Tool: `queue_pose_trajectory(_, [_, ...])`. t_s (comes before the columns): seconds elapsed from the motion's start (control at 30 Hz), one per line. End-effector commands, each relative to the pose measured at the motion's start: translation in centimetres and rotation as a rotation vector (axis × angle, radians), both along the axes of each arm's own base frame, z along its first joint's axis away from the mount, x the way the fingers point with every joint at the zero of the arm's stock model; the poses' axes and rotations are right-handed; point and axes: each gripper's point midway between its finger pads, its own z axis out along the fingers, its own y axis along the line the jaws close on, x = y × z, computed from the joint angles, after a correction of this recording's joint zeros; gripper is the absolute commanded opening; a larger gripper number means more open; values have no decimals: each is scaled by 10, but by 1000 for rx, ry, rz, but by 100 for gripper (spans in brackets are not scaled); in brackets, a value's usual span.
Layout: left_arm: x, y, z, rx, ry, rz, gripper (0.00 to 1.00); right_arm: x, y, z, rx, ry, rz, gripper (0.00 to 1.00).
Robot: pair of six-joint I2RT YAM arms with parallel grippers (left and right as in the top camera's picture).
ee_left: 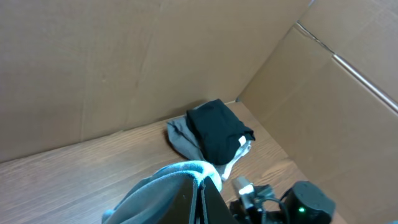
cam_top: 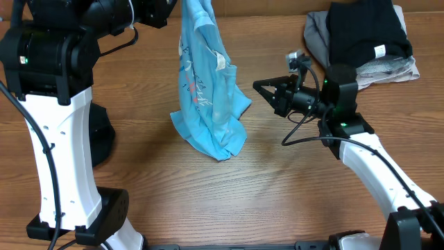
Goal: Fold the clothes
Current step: 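Reach the right gripper to the hanging shirt and grasp its hem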
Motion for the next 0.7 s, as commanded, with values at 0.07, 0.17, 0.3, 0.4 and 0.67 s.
queue_pose_trajectory(0.07, [-7, -1, 12, 5, -50, -27, 4, -4, 7, 14, 12, -42, 34, 66])
queue_pose_trajectory(0.17, [-13, -6, 13, -11, -50, -71, 4, -3, 14, 9, 13, -45, 51, 79])
queue_pose_trajectory(0.3, [-24, -16, 16, -40, -43, -150, 4, -1, 24, 4, 20, -52, 73, 80])
queue_pose_trajectory(0.4, [-30, -21, 18, -65, -31, -190, 4, -5, 36, 3, 25, -67, 106, 80])
queue_pose_trajectory(0.67, [-45, -34, 22, -105, -16, -288, 4, -2, 53, -1, 13, -94, 90, 81])
